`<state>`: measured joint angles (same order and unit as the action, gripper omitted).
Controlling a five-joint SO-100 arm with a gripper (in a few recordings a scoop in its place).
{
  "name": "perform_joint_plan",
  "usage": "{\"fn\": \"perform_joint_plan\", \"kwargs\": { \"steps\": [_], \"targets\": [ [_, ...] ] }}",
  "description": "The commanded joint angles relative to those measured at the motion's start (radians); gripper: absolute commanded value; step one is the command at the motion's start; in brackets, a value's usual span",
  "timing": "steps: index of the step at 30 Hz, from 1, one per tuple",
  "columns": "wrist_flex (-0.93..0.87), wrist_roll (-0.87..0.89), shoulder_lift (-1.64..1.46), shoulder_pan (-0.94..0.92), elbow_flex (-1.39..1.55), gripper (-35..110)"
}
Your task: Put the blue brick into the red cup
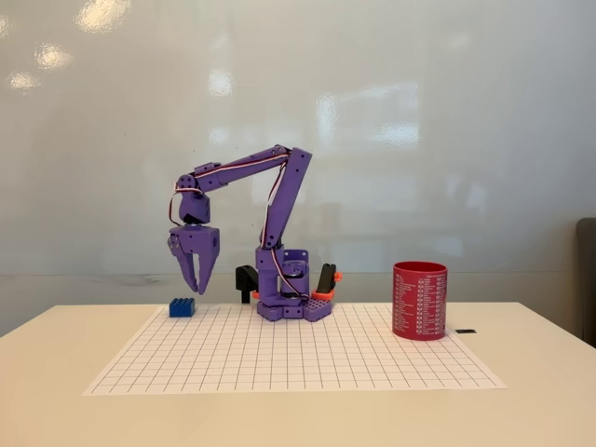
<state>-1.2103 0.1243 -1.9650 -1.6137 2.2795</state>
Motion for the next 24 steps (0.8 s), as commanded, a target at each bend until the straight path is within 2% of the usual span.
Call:
{"fn": "perform_joint_plan", "kwargs": {
  "steps": [1, 2, 4, 6, 8, 13, 24],
  "targets": [
    [-0.018, -0.054, -0.012, -0.009, -0.028, 0],
    [-0.023, -0.114, -0.012, 0.009, -0.028, 3],
    [-0.006, -0.153, -0.009, 0.020, -0.017, 21],
    [0.012, -0.144, -0.009, 0.011, 0.002, 59],
    [-0.009, -0.210, -0.012, 0.009, 0.008, 62],
    [0.006, -0.252, 0.020, -0.029, 0.014, 64],
    [0.158, -0.253, 0.144, -0.026, 0.078, 63]
  ]
}}
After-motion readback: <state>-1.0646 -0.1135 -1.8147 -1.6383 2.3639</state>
